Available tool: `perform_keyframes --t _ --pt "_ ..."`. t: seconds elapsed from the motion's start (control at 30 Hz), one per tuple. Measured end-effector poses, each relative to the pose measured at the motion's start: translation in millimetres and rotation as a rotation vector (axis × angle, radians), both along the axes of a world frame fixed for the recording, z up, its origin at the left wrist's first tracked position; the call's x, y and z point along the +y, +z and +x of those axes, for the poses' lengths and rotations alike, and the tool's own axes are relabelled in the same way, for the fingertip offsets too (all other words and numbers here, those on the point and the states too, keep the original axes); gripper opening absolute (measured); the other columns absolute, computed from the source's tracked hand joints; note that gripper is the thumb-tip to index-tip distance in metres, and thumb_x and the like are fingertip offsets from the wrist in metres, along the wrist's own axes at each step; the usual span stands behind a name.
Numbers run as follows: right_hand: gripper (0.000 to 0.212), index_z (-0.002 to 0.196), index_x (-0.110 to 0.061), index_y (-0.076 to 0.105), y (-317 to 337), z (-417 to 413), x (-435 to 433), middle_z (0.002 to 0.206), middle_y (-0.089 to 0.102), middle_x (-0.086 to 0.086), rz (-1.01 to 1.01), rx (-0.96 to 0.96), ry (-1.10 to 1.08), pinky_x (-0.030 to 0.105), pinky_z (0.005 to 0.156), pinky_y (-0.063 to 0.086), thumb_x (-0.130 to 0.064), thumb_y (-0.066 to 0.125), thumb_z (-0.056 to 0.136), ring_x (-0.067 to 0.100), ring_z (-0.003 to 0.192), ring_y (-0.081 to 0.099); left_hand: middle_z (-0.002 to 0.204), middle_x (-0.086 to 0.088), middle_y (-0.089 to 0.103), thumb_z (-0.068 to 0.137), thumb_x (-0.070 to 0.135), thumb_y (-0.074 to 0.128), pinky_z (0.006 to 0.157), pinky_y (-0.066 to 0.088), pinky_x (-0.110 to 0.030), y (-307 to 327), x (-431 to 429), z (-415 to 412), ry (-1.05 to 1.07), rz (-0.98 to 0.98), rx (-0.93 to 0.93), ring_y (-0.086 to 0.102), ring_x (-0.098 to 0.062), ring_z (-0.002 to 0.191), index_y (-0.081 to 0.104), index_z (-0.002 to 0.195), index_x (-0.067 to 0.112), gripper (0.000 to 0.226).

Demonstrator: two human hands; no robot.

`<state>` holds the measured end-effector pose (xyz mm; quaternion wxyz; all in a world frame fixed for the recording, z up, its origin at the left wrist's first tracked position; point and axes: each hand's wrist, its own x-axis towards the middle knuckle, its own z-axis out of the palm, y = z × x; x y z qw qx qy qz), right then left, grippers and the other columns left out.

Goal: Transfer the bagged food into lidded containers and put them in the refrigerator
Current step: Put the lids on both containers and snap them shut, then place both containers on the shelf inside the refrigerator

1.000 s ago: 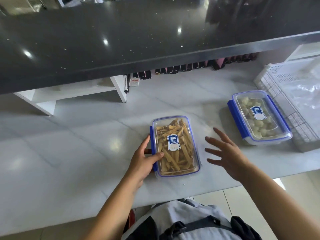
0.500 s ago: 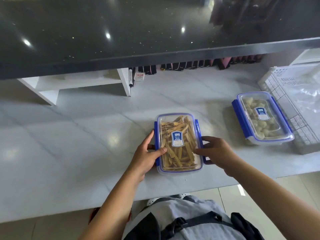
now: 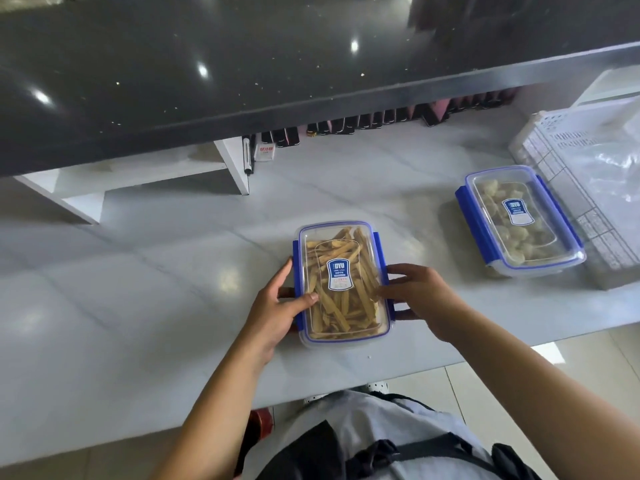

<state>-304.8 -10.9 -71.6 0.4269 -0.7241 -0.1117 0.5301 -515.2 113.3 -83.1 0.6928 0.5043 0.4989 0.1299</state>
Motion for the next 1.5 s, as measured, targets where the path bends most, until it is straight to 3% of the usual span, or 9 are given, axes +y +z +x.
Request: perform_keyframes --t 0.13,0.27,0.5,0.77,0.9,1.0,1.17,1.27,1.5 --pt "0.024 0.113 -0.011 0.070 -9.3 10.2 2.3 0.101 0.072 0.012 0.055 0.201 -0.085 0.039 0.074 0.060 -0.014 0.072 0.089 0.024 0.079 0.070 0.106 -0.011 0.076 0.087 0.007 0.069 0.067 0.058 -0.033 4.0 15.1 -5.7 0.016 -0.121 -0.026 0.074 -0.022 0.085 0.051 0.141 0.033 0.062" --pt "0.025 0.111 -0.012 0.070 -24.0 10.9 0.7 0.102 0.073 0.012 0.074 0.276 -0.107 0.042 0.079 0.061 -0.018 0.075 0.087 0.025 0.084 0.072 0.103 -0.015 0.074 0.081 0.013 0.071 0.062 0.058 -0.034 5.4 31.3 -11.3 -0.051 -0.248 -0.040 0.071 -0.024 0.076 0.059 0.135 0.028 0.057" --pt "0.037 0.118 -0.016 0.069 -25.8 5.9 -1.9 0.110 0.074 0.010 0.066 0.247 -0.145 0.046 0.089 0.058 -0.023 0.079 0.084 0.028 0.099 0.071 0.101 -0.012 0.075 0.079 0.016 0.070 0.060 0.059 -0.034 -1.6 34.7 -10.9 -0.091 -0.287 -0.058 0.073 -0.024 0.078 0.063 0.130 0.023 0.053" --pt "0.030 0.116 -0.017 0.072 -22.7 -26.6 -34.1 0.115 0.073 0.010 0.069 0.195 -0.341 0.049 0.094 0.056 -0.023 0.076 0.086 0.031 0.107 0.069 0.106 -0.011 0.074 0.081 0.021 0.070 0.060 0.058 -0.035 -10.1 39.5 -13.9 -0.310 -0.276 -0.115 0.073 -0.024 0.085 0.064 0.130 0.022 0.049" --pt "0.028 0.115 -0.017 0.073 -23.2 -61.1 -71.6 0.109 0.074 0.007 0.091 0.191 -0.488 0.044 0.091 0.056 -0.022 0.074 0.087 0.025 0.092 0.071 0.110 -0.012 0.074 0.082 0.021 0.070 0.066 0.059 -0.037 -16.0 27.9 -15.2 -0.458 -0.288 -0.116 0.072 -0.026 0.089 0.062 0.132 0.022 0.050" --pt "0.026 0.113 -0.017 0.074 -21.4 -91.6 -108.2 0.101 0.075 0.006 0.085 0.186 -0.622 0.042 0.087 0.058 -0.020 0.073 0.088 0.023 0.085 0.071 0.115 -0.015 0.073 0.087 0.017 0.067 0.069 0.060 -0.040 -18.7 9.6 -14.5 -0.564 -0.319 -0.104 0.071 -0.029 0.093 0.060 0.134 0.022 0.048" --pt "0.024 0.111 -0.016 0.075 -15.0 -135.9 -187.4 0.105 0.075 0.012 0.075 0.159 -0.858 0.052 0.093 0.053 -0.017 0.073 0.087 0.028 0.089 0.070 0.113 -0.016 0.073 0.091 0.011 0.065 0.061 0.059 -0.039 -18.4 -47.4 1.7 -0.792 -0.367 -0.067 0.073 -0.029 0.087 0.060 0.133 0.023 0.044" --pt "0.024 0.110 -0.017 0.075 -11.2 -158.2 -240.2 0.099 0.076 0.010 0.108 0.087 -1.014 0.053 0.093 0.053 -0.018 0.072 0.087 0.026 0.088 0.070 0.117 -0.011 0.073 0.092 0.009 0.064 0.070 0.059 -0.044 -17.2 -92.6 25.1 -0.943 -0.358 -0.045 0.072 -0.030 0.100 0.059 0.134 0.024 0.045" --pt "0.026 0.110 -0.014 0.076 1.7 -178.6 -374.8 0.105 0.075 0.012 0.273 0.043 -1.323 0.044 0.078 0.059 -0.019 0.071 0.085 0.026 0.092 0.072 0.117 -0.016 0.072 0.093 0.007 0.062 0.074 0.061 -0.051 5.6 -227.2 101.9 -1.270 -0.354 0.006 0.071 -0.032 0.102 0.058 0.131 0.022 0.041"
